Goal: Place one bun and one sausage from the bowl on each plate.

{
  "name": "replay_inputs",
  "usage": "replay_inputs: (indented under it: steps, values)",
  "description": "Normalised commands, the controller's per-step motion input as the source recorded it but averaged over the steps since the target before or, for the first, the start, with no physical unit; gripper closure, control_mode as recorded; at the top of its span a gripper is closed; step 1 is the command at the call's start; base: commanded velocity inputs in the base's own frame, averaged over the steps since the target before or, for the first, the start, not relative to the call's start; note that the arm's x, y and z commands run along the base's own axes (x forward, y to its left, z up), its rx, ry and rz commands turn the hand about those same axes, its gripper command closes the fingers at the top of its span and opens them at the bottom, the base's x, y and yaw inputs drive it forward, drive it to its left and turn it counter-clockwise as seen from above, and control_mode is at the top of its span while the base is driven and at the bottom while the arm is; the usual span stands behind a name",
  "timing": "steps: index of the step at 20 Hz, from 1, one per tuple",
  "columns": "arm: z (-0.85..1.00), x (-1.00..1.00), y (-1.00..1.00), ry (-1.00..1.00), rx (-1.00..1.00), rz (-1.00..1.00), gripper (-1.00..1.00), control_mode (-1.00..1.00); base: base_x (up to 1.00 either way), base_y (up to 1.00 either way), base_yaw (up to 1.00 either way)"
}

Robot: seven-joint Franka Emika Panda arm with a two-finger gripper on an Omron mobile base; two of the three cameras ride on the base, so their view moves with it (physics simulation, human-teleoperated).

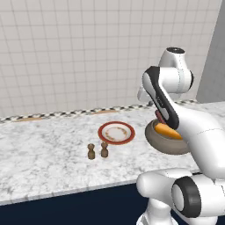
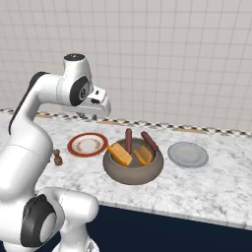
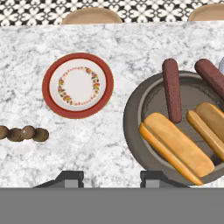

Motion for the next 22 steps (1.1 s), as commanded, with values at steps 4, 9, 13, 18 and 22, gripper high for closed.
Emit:
replay_inputs:
  steps: [4,9,13,18,22]
  values:
    - [0.00,0.00,0.00,0.00,0.00,0.00,-1.00,1.00,0.00,-0.03,0.00]
    - [0.00,0.00,0.00,0.00,0.00,0.00,-1.00,1.00,0.00,-0.38,0.00]
    - [0.00,0.00,0.00,0.00,0.00,0.00,-1.00,1.00,0.00,-0.66,0.00]
    - [0.00,0.00,0.00,0.00,0.00,0.00,-1.00,1.00,0.00,-0.67,0.00]
    - [0.00,0.00,0.00,0.00,0.00,0.00,-1.00,1.00,0.12,-0.48,0.00]
